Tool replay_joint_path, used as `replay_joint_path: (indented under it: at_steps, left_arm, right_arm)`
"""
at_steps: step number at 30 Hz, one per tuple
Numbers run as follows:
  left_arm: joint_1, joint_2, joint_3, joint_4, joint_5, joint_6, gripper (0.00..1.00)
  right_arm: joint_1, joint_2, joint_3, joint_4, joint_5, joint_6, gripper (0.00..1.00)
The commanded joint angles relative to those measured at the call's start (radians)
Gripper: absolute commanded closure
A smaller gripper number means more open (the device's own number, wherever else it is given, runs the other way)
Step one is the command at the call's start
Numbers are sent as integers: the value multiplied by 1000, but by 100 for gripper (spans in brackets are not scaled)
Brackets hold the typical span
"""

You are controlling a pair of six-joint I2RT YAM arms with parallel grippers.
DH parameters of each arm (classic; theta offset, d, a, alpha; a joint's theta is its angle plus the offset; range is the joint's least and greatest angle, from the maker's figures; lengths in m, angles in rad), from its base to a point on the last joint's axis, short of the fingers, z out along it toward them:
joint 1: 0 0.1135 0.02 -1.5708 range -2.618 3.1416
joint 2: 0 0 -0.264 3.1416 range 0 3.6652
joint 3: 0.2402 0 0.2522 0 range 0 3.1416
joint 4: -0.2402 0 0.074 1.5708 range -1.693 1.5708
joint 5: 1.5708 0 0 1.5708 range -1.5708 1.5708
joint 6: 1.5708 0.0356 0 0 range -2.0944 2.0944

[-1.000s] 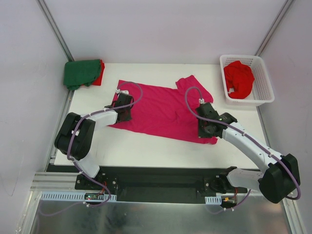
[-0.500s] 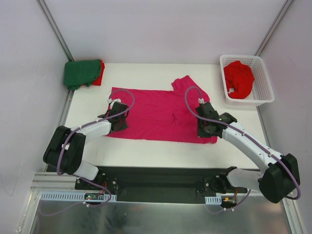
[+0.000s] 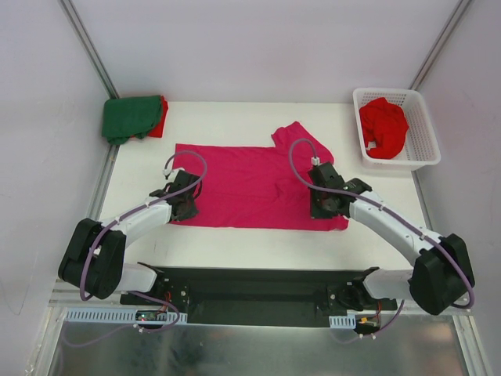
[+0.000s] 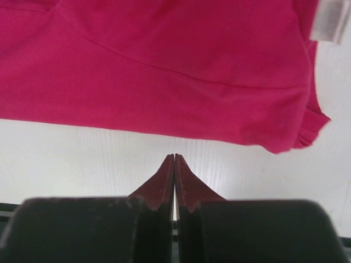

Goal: Fold and stack the t-shirts
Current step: Fold the flattened tshirt in 1/3 of the way

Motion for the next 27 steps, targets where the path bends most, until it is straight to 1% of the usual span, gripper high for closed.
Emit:
replay_joint_path:
  at_steps: [1, 6, 12, 17, 27]
  left_arm:
    - [2, -13, 0, -31, -28, -20, 100]
    - [2, -13, 0, -31, -29, -17, 100]
    - [0, -7, 3, -31, -31, -13, 100]
    - [2, -8, 3, -31, -32, -10, 100]
    - [2, -5, 6, -32, -35, -6, 100]
  right_arm:
    - [15, 78, 25, 155, -74, -15, 99]
    - [42, 219, 90, 223, -78, -27, 99]
    - [79, 322, 138, 240, -75, -26, 99]
    - [96, 362, 130, 254, -59, -13, 99]
    - [139, 390, 34, 298, -35, 20, 99]
